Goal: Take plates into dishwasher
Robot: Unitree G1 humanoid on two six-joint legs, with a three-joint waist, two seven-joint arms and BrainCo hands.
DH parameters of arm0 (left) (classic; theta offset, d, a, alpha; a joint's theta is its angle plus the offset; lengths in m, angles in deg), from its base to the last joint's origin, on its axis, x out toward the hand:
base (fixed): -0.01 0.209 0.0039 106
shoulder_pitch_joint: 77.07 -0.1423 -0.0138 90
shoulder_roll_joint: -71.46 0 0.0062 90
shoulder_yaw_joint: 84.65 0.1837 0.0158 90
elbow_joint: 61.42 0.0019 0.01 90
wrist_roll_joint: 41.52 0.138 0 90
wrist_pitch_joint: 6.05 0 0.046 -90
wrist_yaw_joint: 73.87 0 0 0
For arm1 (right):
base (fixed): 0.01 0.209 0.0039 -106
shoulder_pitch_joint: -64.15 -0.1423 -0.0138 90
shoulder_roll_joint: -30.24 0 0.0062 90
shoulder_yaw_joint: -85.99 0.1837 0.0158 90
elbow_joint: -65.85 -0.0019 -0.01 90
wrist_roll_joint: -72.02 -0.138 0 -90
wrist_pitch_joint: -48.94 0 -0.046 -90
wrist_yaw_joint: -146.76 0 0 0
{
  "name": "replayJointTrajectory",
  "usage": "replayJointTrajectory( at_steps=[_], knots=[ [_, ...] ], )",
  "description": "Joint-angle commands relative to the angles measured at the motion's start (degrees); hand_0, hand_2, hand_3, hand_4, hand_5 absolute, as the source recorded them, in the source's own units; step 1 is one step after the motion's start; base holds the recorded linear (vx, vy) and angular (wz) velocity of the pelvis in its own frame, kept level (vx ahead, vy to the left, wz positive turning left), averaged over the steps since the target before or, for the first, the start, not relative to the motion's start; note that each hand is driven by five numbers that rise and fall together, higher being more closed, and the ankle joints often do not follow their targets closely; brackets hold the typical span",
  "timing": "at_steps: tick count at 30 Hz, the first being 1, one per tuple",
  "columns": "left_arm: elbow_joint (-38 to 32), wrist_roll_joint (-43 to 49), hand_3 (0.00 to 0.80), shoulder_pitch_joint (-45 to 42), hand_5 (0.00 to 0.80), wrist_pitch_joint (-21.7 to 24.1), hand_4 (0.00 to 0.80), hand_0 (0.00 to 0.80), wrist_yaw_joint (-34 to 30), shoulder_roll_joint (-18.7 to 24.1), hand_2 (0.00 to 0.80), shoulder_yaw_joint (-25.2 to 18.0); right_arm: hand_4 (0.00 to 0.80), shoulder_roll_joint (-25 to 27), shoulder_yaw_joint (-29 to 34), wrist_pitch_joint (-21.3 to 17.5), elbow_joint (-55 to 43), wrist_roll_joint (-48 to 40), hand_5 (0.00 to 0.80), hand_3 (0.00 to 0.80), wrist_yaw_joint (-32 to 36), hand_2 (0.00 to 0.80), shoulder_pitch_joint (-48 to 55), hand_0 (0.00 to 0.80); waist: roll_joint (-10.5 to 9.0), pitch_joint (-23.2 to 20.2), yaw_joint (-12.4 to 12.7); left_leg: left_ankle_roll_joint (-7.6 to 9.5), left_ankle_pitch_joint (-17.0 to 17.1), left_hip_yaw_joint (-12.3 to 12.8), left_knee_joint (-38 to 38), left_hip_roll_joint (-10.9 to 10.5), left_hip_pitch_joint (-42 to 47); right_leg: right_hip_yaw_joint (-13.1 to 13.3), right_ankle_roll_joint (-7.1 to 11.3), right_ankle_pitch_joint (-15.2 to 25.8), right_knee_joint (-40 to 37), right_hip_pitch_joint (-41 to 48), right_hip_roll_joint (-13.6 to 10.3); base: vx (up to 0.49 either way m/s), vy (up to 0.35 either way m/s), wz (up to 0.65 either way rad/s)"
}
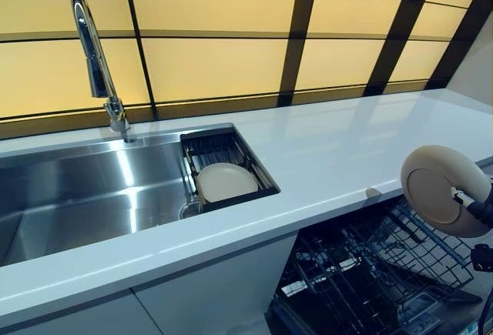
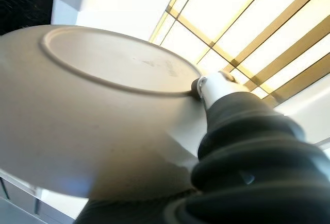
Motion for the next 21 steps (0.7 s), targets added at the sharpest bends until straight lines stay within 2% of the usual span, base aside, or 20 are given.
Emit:
replayJointTrajectory(
  at_steps=[1,11,21],
  knots=[
    [0.42,2.39,0.000,2.95,0.000,1.78,0.000,0.000,0.61,1.73,0.000,-2.79,0.800,-0.07,1.88,-1.19,-0.46,-2.48,0.800,0.800,1.74,0.800,-3.86,0.800,-0.72,2.01,0.73,2.55,-1.23,-0.26,1.09,-0.32,-1.46,-0.54,2.31,-0.53,4.99,0.25,-1.31,-0.015,-0.027,-0.09],
    [-0.33,2.90,0.000,2.73,0.000,1.20,0.000,0.000,1.42,1.74,0.000,-2.52,0.800,-4.11,-2.47,-2.17,2.69,-2.59,0.800,0.800,4.18,0.800,-3.50,0.800,-0.76,2.46,0.88,2.66,-1.17,-0.07,0.97,-0.21,-1.53,-0.70,2.38,-0.48,4.26,0.27,-1.15,-0.001,-0.022,-0.01],
    [-0.82,3.08,0.000,3.06,0.000,0.67,0.000,0.000,1.28,2.20,0.000,-2.44,0.800,-5.41,-6.42,-1.07,4.30,-1.50,0.800,0.800,5.99,0.800,-4.41,0.800,-0.47,2.79,1.38,2.17,-0.96,0.15,1.00,0.13,-1.72,-1.30,2.13,-0.64,2.50,0.70,-0.47,-0.010,-0.038,-0.03]
  ],
)
